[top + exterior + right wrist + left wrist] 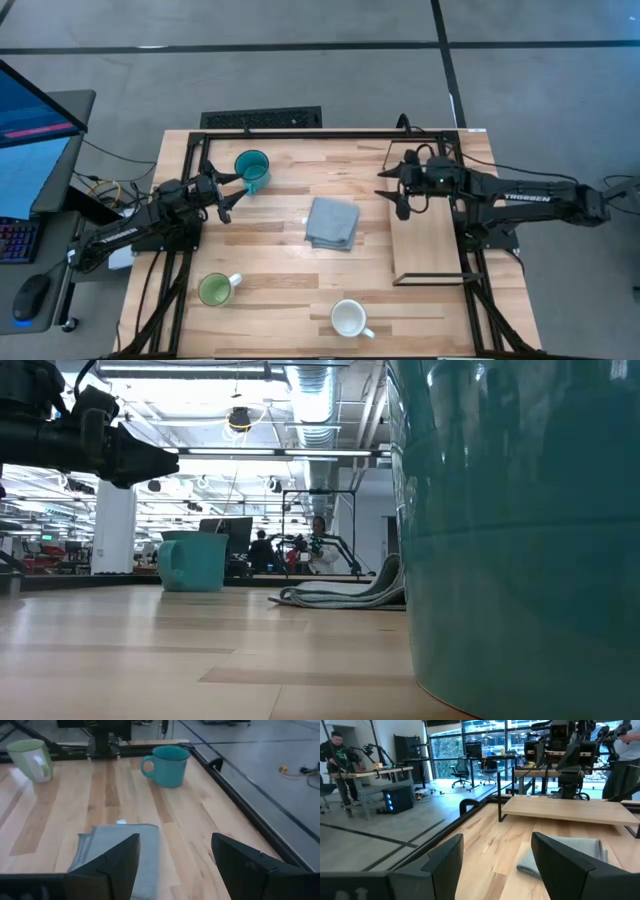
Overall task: Stack small to large cups/mugs on shelf
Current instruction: Put the mug on the shelf
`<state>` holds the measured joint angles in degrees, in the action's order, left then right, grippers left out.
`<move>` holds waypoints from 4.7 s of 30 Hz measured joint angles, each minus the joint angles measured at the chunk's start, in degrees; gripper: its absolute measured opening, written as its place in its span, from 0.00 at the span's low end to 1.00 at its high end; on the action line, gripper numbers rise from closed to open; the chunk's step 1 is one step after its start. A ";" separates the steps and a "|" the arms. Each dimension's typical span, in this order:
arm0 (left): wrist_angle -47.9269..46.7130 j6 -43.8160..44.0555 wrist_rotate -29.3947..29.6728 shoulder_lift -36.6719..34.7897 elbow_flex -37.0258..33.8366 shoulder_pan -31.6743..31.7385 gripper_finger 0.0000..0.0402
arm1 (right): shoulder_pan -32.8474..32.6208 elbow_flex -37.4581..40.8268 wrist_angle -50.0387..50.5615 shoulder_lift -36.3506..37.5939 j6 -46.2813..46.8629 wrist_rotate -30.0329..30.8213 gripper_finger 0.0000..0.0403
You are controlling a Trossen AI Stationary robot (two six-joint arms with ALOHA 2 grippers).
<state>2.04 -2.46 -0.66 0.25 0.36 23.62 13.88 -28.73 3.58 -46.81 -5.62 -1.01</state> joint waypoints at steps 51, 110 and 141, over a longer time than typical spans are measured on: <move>-21.31 1.39 6.01 26.19 33.26 -0.02 0.56 | 2.20 0.00 -3.00 -6.97 3.51 1.09 0.67; -16.74 -6.27 -10.96 52.76 38.75 -0.92 0.56 | -38.54 -49.76 35.41 -44.83 35.77 -4.92 0.67; -22.98 -6.94 -11.05 52.76 38.77 -0.96 0.56 | -42.70 -60.72 39.37 -60.33 44.63 -2.98 0.67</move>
<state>-20.93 -9.40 -11.70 53.01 39.13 22.65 -28.82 -89.45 42.95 -107.13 39.01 -3.99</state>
